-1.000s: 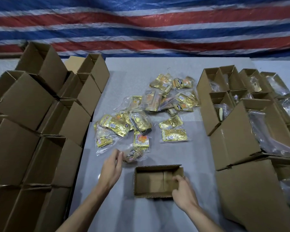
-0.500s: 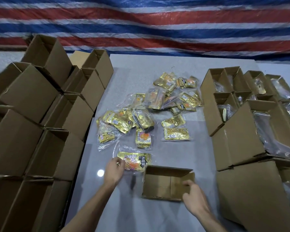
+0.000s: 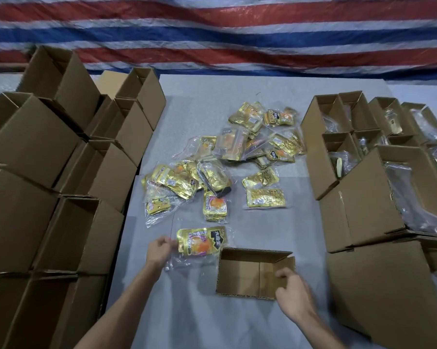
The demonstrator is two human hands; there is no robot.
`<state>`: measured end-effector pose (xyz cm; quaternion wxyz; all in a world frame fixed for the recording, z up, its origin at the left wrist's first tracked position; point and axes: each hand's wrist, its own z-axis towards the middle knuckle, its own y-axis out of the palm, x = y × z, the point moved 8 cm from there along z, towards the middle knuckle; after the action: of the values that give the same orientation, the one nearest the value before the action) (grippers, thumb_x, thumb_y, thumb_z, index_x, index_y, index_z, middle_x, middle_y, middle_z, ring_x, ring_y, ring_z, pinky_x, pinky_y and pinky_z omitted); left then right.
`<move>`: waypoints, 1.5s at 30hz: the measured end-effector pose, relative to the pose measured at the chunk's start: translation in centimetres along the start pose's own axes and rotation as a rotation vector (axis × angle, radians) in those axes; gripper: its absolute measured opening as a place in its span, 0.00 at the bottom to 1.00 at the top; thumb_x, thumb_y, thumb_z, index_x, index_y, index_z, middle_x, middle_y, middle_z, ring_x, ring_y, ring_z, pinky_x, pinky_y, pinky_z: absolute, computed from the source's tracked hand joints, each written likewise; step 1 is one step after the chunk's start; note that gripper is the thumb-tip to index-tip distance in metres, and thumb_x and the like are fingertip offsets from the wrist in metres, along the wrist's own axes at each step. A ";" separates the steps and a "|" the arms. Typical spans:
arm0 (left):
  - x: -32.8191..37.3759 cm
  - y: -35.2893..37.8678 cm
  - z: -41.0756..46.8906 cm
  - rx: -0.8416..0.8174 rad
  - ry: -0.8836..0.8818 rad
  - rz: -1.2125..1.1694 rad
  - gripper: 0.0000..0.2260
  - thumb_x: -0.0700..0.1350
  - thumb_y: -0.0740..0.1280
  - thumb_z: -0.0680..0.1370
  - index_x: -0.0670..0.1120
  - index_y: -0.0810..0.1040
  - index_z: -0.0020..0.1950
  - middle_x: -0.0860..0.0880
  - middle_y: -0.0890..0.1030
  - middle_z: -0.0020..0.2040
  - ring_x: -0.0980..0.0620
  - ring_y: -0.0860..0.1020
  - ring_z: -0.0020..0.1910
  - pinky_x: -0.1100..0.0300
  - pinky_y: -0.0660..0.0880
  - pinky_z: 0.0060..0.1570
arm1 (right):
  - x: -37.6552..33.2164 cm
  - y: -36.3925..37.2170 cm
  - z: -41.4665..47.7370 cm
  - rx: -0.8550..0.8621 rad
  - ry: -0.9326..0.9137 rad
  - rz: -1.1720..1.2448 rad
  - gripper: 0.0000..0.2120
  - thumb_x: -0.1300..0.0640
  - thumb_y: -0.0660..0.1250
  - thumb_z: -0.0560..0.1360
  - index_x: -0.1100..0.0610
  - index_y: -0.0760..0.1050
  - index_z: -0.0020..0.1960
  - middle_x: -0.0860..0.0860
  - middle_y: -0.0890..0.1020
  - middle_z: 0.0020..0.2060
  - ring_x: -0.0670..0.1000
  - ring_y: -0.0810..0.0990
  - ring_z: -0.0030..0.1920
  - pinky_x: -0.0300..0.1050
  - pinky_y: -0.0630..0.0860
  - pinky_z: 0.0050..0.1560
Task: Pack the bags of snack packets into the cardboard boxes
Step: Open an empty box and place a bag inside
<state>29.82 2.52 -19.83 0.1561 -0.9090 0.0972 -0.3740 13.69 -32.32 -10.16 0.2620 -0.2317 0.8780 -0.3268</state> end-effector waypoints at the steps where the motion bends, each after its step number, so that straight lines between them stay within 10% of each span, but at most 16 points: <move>1: 0.7 0.1 -0.6 -0.023 0.035 -0.022 0.10 0.38 0.68 0.78 0.44 0.72 0.38 0.44 0.75 0.35 0.50 0.71 0.35 0.58 0.68 0.36 | -0.1 0.0 0.0 -0.001 -0.004 -0.003 0.22 0.65 0.62 0.71 0.49 0.74 0.62 0.51 0.79 0.58 0.50 0.75 0.51 0.38 0.69 0.50; 12: 11.7 0.3 -11.2 -0.252 0.421 0.005 0.15 0.55 0.67 0.79 0.45 0.71 0.43 0.39 0.82 0.53 0.40 0.80 0.55 0.40 0.75 0.57 | -1.5 0.5 -1.0 -0.046 -0.073 0.013 0.24 0.65 0.60 0.72 0.48 0.73 0.64 0.51 0.76 0.62 0.52 0.78 0.56 0.40 0.73 0.53; 20: 18.0 -1.2 -20.4 -0.262 0.888 0.410 0.08 0.51 0.58 0.83 0.51 0.70 0.45 0.45 0.83 0.48 0.45 0.80 0.51 0.42 0.75 0.49 | -2.1 0.0 -2.0 -0.041 -0.198 0.209 0.34 0.70 0.58 0.72 0.43 0.69 0.72 0.49 0.76 0.68 0.52 0.72 0.68 0.38 0.68 0.66; 26: 20.5 -1.6 -25.9 -0.381 0.961 0.284 0.12 0.56 0.57 0.81 0.49 0.73 0.49 0.56 0.85 0.52 0.59 0.81 0.55 0.48 0.79 0.54 | -1.9 0.5 -2.7 -0.074 -0.225 0.295 0.38 0.70 0.58 0.76 0.36 0.60 0.75 0.47 0.68 0.74 0.52 0.75 0.66 0.44 0.75 0.64; 33: 21.2 1.0 -28.8 -0.575 1.016 0.149 0.08 0.51 0.58 0.83 0.59 0.70 0.45 0.55 0.85 0.53 0.53 0.82 0.56 0.61 0.76 0.50 | -1.5 0.7 -2.7 -0.067 -0.244 0.272 0.39 0.67 0.59 0.71 0.34 0.61 0.74 0.45 0.78 0.64 0.51 0.78 0.61 0.39 0.75 0.54; 45: 16.2 8.1 -26.3 -0.663 1.016 0.562 0.08 0.52 0.59 0.84 0.59 0.68 0.44 0.59 0.75 0.38 0.63 0.72 0.38 0.60 0.70 0.43 | -1.2 1.4 -2.1 -0.083 -0.269 0.254 0.34 0.61 0.65 0.75 0.38 0.60 0.75 0.43 0.78 0.61 0.46 0.77 0.60 0.29 0.68 0.50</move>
<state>21.96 -15.29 5.49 -0.1054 -0.5597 0.5016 -0.6512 13.01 -29.69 -9.40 0.4063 -0.1712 0.8699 -0.2210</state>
